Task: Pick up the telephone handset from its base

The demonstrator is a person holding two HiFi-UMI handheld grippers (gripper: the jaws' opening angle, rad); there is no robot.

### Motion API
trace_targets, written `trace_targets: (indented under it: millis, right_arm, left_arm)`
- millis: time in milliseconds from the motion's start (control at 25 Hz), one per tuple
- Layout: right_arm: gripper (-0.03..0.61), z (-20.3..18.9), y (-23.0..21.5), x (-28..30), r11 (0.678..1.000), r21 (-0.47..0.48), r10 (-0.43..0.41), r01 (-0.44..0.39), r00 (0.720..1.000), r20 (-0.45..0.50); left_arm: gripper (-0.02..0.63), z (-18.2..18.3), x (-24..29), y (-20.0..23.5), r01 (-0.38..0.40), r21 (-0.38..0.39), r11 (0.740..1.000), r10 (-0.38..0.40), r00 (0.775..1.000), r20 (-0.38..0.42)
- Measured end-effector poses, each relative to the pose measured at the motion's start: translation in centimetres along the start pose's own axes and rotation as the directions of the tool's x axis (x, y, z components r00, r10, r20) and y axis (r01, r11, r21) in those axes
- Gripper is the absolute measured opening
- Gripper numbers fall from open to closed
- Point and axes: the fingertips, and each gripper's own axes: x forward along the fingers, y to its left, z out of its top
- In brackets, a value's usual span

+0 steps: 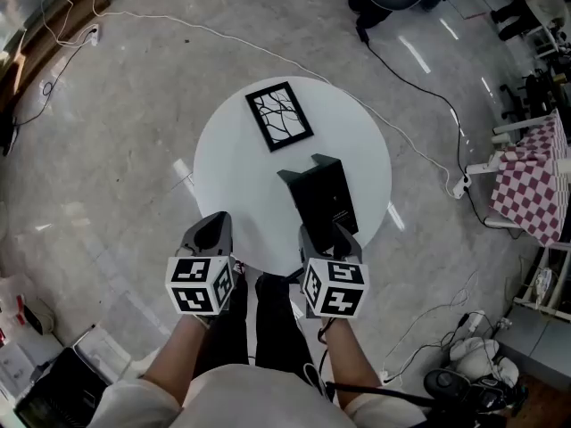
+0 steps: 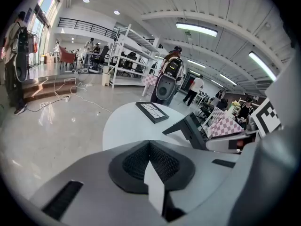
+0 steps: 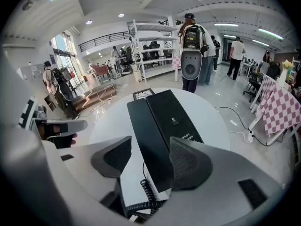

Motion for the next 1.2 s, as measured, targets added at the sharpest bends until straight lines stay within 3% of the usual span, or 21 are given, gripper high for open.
trace_targets:
  millis: [320,880,1200]
  right_arm:
    - [0.29,0.0,0.0,1.3,0.989,-0.125,-0.076,0.074,0.997,-0.014]
    - [0.305,1.0,0.6,3.0,0.964,-0.209,-0.167,0.167,0.986,0.016]
    - [0.308,0.7,0.0,3.6,0.902,-0.318,-0.294,0.291,0.955,0.038]
  left_arm:
    - [0.017,-0.7,-1.2,1.2,-0.029,-0.032,0.999,0.029,1.0,0.011]
    - [0.017,-1.7,-1.7,2.9,-0.038,-0.05,0.998,0.038,0.999,-0.015]
    - [0.017,-1.7,-1.6,3.2,-0.031,-0.04,0.999,0.03,0.999,-0.024]
